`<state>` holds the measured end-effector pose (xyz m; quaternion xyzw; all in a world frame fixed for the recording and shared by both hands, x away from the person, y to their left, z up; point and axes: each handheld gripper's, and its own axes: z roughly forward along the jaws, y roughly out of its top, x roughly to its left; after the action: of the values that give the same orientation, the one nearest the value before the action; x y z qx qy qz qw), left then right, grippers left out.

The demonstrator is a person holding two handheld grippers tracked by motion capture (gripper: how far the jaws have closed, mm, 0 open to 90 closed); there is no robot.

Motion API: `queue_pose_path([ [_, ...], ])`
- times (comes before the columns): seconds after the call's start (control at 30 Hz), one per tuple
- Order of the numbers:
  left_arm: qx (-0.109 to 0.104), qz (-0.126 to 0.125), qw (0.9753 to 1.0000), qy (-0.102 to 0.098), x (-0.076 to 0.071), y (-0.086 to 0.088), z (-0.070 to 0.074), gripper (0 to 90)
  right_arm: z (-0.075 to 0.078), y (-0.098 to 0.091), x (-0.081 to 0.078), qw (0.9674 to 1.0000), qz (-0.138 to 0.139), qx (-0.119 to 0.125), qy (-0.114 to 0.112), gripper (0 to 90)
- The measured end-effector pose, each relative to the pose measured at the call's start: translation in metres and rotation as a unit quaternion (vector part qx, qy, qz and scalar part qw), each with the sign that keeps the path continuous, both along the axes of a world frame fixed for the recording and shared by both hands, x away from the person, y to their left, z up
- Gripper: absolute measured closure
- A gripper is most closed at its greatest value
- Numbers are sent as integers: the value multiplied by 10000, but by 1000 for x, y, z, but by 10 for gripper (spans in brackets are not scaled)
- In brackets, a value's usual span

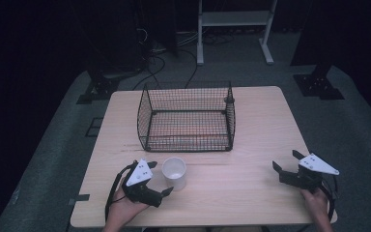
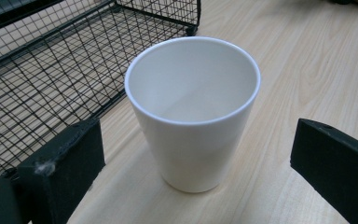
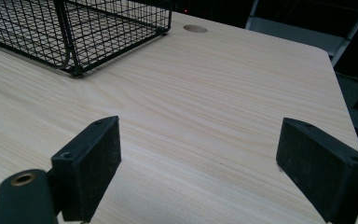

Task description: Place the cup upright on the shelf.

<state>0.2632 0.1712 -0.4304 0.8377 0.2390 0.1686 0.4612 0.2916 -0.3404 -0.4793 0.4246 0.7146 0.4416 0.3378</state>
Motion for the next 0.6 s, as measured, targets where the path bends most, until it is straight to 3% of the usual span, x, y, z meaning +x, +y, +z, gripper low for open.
queue_pose_path([
  [0.6, 318, -86, 9993, 189, 12, -17, -7, 21, 0, 0, 0, 10000, 14, 20, -16, 131],
])
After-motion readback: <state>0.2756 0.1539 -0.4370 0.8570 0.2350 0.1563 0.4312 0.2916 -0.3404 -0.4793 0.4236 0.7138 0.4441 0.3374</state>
